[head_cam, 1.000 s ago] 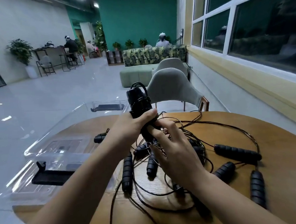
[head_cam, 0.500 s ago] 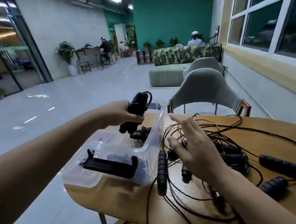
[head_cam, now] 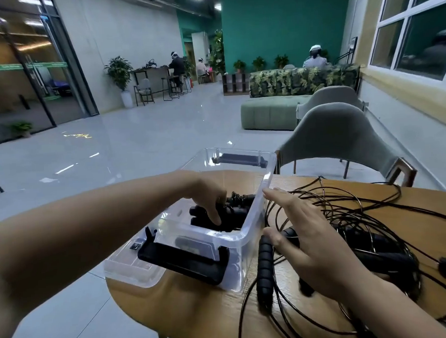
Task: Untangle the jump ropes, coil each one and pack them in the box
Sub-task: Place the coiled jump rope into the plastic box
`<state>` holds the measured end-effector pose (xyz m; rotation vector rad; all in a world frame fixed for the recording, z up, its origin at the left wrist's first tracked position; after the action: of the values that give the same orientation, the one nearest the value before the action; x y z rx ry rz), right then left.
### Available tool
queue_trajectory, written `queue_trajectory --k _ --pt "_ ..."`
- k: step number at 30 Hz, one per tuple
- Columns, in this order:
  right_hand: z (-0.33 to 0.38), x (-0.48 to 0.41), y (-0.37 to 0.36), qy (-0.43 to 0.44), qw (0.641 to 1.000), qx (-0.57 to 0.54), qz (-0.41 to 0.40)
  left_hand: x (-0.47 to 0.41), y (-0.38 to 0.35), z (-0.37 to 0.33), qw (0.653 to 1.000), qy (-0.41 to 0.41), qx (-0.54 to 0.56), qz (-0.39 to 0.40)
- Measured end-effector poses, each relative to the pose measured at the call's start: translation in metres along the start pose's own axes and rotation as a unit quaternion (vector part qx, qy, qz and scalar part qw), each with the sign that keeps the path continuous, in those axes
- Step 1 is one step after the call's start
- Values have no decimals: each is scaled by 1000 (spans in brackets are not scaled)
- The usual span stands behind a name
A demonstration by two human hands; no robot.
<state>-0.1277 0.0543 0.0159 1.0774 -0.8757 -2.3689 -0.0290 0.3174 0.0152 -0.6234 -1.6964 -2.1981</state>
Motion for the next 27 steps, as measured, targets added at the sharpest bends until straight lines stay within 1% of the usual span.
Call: queue_trajectory --k 3,5,8,9,13,16,19,21,23,27 --pt "2 1 -2 7 1000 8 5 -12 -10 0 997 -11 19 77" --pt "2 1 -4 8 1000 25 5 -18 -13 0 995 -13 40 94" --pt "-2 2 -7 4 999 38 -5 -26 -19 -1 994 -20 53 98" --pt "-2 3 -7 2 999 40 -5 -27 -19 0 995 -21 53 85" --pt "-3 4 -6 5 999 44 -10 -26 -9 5 997 -12 69 -13" --pt "-2 3 -1 0 999 31 -16 -19 -5 3 995 -19 97 -14" --pt "-3 4 3 -15 1000 6 -7 -8 0 0 998 -20 51 -24" --pt "-4 4 5 -22 1000 -7 3 2 9 0 997 -20 54 -47" --pt "-6 5 9 -30 999 -14 5 17 24 -4 992 -25 77 -94" --pt "-11 9 18 -36 999 -23 -5 52 56 -26 972 -42 88 -212"
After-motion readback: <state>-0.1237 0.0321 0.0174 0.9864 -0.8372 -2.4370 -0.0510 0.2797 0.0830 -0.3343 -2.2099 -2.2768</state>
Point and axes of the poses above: each hand's wrist, its own x-axis away from the middle knuckle, its own y-axis out of the back of the hand, z = x × y, the point moved 5 cm from there along -x, towards the middle knuckle, and after that the axes turned 6 degrees about -x, right-handed, at the moved point
